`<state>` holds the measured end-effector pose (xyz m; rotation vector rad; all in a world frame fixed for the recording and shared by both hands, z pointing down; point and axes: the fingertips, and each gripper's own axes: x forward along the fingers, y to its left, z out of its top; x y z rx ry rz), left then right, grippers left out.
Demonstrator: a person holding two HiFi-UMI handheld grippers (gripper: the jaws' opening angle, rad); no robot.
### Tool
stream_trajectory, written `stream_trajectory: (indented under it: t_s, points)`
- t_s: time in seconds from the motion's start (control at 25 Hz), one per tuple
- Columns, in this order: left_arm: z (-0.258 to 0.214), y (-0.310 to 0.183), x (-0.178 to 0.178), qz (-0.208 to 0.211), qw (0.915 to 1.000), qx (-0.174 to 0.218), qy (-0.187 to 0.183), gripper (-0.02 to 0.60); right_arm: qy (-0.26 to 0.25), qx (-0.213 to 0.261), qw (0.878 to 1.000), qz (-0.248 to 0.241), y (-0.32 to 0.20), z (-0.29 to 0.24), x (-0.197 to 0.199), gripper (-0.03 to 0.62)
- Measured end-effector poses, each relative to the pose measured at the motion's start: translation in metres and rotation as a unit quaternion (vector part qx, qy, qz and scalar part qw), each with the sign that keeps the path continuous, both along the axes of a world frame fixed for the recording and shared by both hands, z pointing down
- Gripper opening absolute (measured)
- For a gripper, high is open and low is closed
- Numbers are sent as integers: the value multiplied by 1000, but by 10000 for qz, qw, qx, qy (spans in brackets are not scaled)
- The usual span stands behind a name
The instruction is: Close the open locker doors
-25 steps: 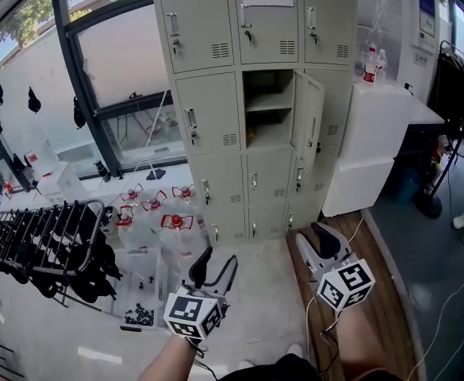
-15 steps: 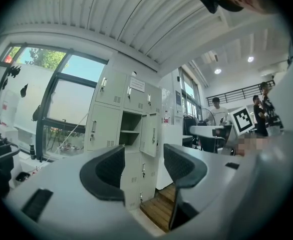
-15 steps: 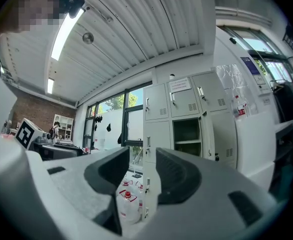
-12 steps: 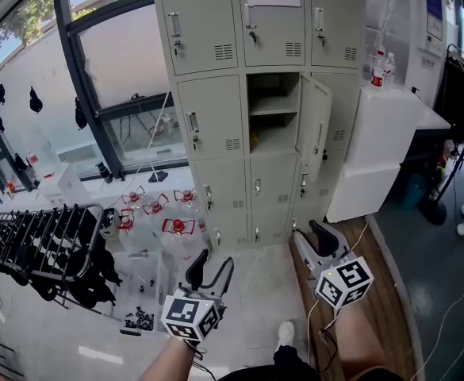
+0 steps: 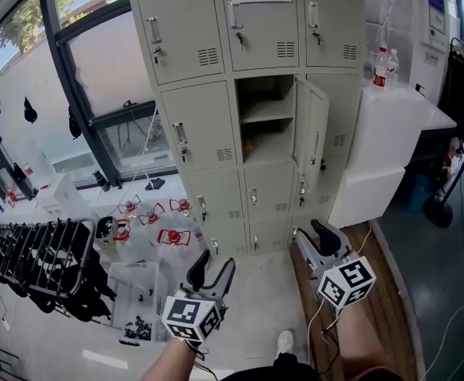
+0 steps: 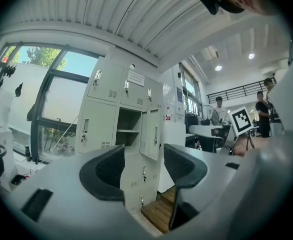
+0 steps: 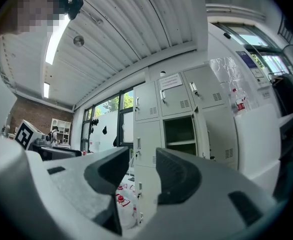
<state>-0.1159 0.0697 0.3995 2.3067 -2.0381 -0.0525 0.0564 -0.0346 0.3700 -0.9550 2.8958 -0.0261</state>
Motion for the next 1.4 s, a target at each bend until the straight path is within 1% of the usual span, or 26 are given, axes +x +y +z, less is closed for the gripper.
stream_trajectory:
  t_s: [0.32,0.56,0.84,1.16,1.4]
  points:
    - [6,-72,12,-2,10000,-80,18,239,-37,-137,9999,31,-74,11,14,152]
    - [7,-122,18,-82,9999,-115,70,239,-19,-167,9998,-57,-125,10,19,152]
    - [6,-175,38,-167,9998,-97,38,239,-79,-181,9996,-177,-179,10,36,152]
    - [1,-223,59,-190,9998,-79,-3,239,-76,-232,9992,-326,-222,13,50,152]
    - [-5,-246,64,-166,9998,-31,-73,239,-158,-226,9991,-311,-244,9,54,152]
